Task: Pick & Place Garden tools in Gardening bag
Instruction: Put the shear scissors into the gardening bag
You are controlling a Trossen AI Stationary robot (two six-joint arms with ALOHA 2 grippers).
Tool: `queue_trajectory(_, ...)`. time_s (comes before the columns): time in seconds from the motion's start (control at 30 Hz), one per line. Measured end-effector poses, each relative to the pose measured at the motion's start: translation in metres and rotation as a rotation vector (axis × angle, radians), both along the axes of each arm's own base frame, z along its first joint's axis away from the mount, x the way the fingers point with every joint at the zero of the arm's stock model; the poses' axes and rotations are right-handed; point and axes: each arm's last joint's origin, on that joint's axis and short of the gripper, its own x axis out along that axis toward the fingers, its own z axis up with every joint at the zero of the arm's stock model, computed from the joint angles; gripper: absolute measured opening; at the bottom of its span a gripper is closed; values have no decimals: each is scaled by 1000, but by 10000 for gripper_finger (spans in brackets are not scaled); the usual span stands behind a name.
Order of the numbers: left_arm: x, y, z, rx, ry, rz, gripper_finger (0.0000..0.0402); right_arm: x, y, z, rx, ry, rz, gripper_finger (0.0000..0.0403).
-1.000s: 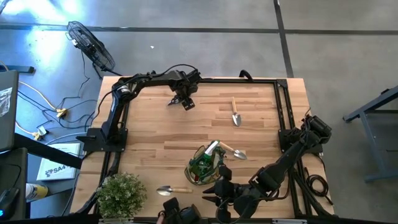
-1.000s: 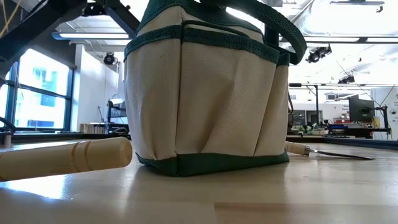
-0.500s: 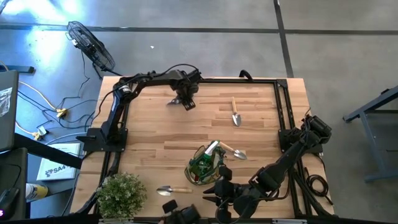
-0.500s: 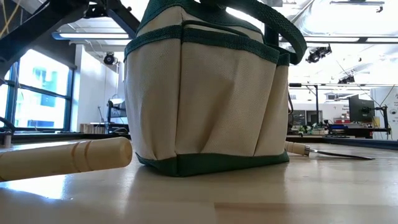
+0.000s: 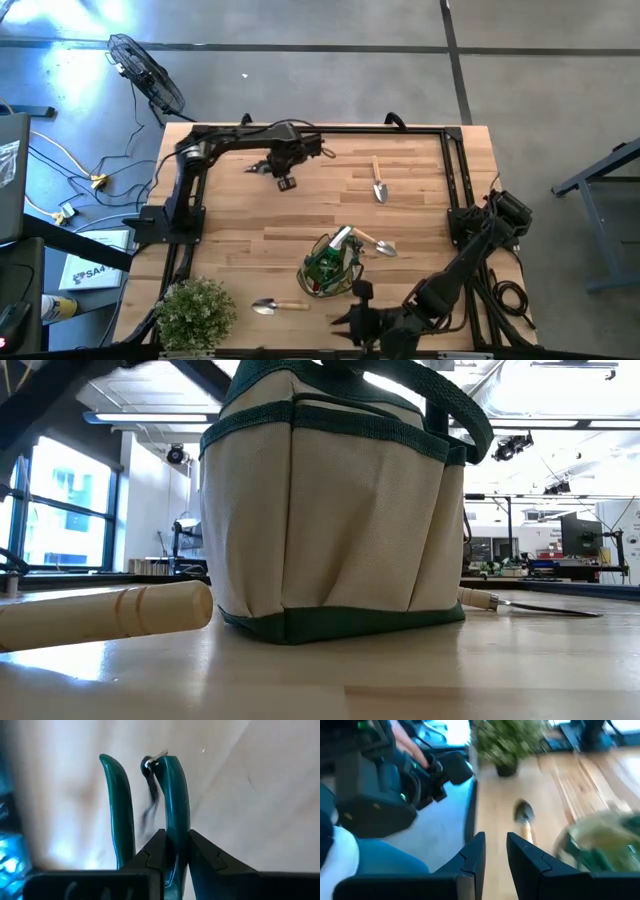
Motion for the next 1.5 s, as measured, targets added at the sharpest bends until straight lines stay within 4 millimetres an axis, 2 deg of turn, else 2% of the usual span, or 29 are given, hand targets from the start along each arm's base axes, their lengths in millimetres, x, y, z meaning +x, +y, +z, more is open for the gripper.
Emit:
queue_trajectory(0.13,-21,-45,54,96,54,10,44,-3,16,17,-128,-195,151,69)
queue_trajectory(0.2,-30,-72,81,146,-8,2,44,-9,24,23,-253,-283,211,69)
queue_trajectory(0.27,-49,-104,111,182,-68,8,44,-20,33,26,-366,-330,238,69)
queue_trajectory(0.43,-96,-180,169,176,-463,47,44,-50,52,25,-565,-344,162,69)
queue_trajectory(0.5,-118,-208,186,177,-632,63,44,-63,59,26,-626,-351,104,69)
queue_trajectory(0.57,-135,-232,194,192,-791,71,44,-74,64,27,-670,-355,33,69)
queue_trajectory(0.73,-159,-285,192,204,-1132,9,44,-102,72,27,-706,-352,-166,69)
queue_trajectory(0.9,-156,-329,167,206,-1322,-55,44,-125,77,23,-685,-365,-310,69)
queue_trajectory(1.13,-143,-377,121,158,-1436,-96,44,-137,79,16,-563,-388,-329,69)
queue_trajectory(1.5,-136,-424,84,160,-1486,-133,44,-136,84,12,-328,-347,-213,69)
